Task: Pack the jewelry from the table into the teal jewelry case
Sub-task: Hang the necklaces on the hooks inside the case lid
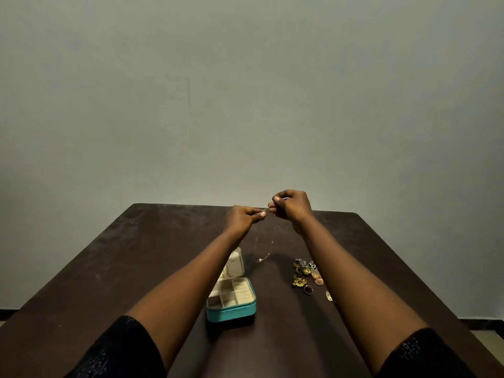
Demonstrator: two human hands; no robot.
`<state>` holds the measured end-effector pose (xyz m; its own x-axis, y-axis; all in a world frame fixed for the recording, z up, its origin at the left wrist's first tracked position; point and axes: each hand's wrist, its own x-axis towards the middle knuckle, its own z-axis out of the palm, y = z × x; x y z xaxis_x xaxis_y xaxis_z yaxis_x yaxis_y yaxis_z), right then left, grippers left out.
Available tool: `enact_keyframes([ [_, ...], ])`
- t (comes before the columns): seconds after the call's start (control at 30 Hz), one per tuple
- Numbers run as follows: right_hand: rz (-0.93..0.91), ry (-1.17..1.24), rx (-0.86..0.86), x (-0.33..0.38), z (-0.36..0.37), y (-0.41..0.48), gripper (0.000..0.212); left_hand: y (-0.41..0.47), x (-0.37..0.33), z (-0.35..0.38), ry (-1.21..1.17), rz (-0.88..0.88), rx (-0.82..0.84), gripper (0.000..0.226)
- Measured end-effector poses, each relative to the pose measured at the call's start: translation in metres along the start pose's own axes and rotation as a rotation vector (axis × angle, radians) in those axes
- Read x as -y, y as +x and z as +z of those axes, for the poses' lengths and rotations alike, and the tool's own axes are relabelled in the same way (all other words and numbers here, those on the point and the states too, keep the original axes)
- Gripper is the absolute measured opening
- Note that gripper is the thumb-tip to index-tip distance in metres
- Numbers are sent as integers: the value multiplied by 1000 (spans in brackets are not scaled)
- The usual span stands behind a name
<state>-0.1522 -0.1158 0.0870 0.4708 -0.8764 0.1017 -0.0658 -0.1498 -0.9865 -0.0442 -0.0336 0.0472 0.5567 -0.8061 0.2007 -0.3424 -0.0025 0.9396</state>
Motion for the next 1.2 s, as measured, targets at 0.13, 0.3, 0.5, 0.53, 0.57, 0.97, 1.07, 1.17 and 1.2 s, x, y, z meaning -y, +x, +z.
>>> enact_keyframes([
  [0.13,90,46,66,12,-2,-7,24,-10,-17,-3,-199,16,-11,24],
  [0.3,37,-98,169,22,-3,-19,10,-18,-25,-7,-519,-195,-1,19],
  [0.5,-222,-544,125,26,1,-24,16,-25,-19,-13,-590,-552,269,37],
  [0.53,-229,-523,115,26,2,-26,16,-27,-18,-13,-590,-603,303,41],
  [0.57,-227,-500,103,27,3,-28,16,-30,-18,-13,-591,-643,339,45],
  [0.97,-72,-277,47,48,1,-49,23,-47,-4,-5,-706,-682,561,70],
  [1.07,1,-235,60,47,0,-52,25,-46,-2,-5,-749,-511,441,65],
  [1.17,79,-143,80,43,1,-54,26,-48,-4,-4,-886,-415,339,62],
  [1.2,93,-120,77,42,1,-55,26,-48,-4,-3,-941,-394,309,60],
])
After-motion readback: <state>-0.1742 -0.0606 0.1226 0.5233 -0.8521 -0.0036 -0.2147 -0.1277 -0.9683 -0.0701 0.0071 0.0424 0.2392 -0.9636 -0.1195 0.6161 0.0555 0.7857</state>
